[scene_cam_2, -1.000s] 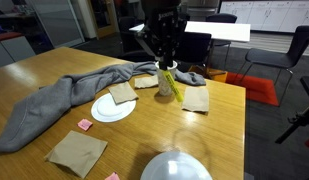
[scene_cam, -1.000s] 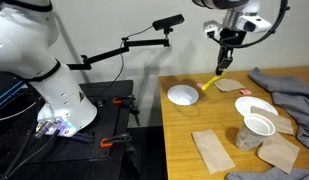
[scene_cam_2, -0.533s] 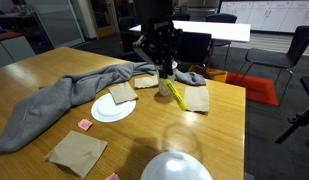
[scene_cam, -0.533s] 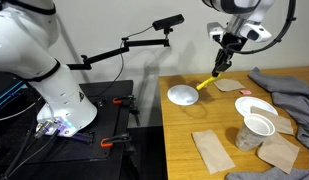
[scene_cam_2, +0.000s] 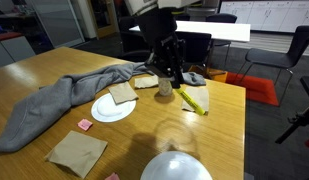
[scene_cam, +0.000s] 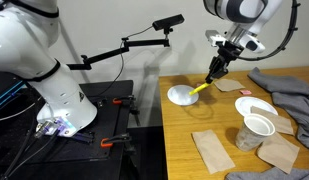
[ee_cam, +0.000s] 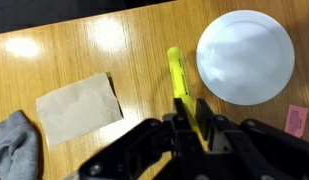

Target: Take the marker out of the cup and put it on the table

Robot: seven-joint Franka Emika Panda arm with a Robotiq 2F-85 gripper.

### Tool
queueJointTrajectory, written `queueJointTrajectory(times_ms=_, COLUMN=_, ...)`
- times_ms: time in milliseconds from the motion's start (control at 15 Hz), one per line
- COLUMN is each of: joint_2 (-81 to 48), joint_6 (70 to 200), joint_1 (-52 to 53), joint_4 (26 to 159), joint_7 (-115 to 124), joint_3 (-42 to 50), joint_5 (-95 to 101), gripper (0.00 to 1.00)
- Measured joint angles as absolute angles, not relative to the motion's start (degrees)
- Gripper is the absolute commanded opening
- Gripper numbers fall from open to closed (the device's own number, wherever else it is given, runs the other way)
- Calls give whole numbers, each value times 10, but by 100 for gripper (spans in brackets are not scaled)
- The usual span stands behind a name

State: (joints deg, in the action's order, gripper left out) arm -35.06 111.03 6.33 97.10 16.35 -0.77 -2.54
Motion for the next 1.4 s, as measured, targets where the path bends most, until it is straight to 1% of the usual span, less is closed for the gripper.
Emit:
queueJointTrajectory(times_ms=1133, joint_2=-476, joint_6=1144, joint_1=63, joint_4=955, joint_7=156, joint_3=1, joint_5=1, gripper=4)
queueJointTrajectory(times_ms=1200, joint_2=-481, joint_6=1144, joint_1=63, joint_4=951, joint_7=156, joint_3=1, joint_5=1, gripper=42)
queueJointTrajectory(times_ms=1267, joint_2=-486, joint_6=1144, joint_1=63, joint_4=947, joint_7=156, joint_3=1, joint_5=1, gripper=45)
queueJointTrajectory(times_ms=1333, joint_2=-491, joint_6=1144, joint_1=63, joint_4=943, joint_7=156, joint_3=1, joint_5=1, gripper=51)
queueJointTrajectory(times_ms=1400, joint_2=-494, joint_6=1144, joint_1=63, joint_4=940, joint_7=156, joint_3=1, joint_5=1, gripper=59)
